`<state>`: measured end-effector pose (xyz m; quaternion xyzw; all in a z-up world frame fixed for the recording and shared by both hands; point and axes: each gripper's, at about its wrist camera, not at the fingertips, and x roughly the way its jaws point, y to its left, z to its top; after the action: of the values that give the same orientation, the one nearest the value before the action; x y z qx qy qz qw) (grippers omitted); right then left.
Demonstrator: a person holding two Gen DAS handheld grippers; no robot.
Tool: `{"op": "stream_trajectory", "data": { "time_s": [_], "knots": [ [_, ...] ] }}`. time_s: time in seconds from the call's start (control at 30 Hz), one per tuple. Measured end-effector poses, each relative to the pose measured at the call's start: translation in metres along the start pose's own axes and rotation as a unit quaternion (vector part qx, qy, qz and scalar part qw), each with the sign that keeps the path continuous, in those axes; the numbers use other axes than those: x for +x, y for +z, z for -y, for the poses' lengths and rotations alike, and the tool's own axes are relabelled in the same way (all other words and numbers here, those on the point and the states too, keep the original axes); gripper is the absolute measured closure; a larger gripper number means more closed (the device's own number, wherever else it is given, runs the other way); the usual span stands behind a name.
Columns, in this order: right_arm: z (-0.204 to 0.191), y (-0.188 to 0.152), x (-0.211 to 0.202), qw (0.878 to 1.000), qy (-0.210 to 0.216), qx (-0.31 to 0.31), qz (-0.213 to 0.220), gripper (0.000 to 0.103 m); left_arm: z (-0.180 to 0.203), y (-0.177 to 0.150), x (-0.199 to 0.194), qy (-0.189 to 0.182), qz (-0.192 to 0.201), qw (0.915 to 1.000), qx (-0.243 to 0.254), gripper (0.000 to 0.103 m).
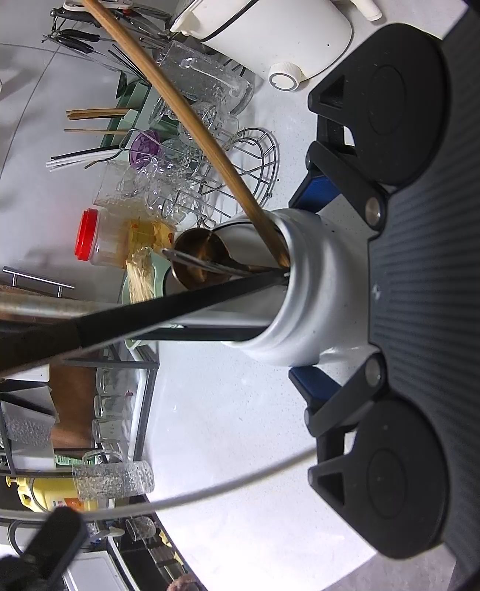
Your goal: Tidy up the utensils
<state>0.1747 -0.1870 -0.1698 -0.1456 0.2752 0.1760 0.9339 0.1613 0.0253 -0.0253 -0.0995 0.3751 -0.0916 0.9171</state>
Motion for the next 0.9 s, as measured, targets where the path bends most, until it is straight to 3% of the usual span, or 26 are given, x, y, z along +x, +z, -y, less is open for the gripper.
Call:
{"op": "stream_trajectory", "data": {
  "time_s": [0.53, 0.9],
  "knots": [
    [-0.001, -0.001, -0.001, 1.000, -0.006, 0.004, 0.003, 0.011, 0.046, 0.055, -0.071, -0.070, 0.078, 0.9941, 0.030, 0.098],
    [-0.009, 0.003, 0.002, 1.000, -0.002, 0.002, 0.005, 0.011, 0.064, 0.063, -0.055, -0.085, 0.091, 0.9916, 0.036, 0.098]
  ]
}}
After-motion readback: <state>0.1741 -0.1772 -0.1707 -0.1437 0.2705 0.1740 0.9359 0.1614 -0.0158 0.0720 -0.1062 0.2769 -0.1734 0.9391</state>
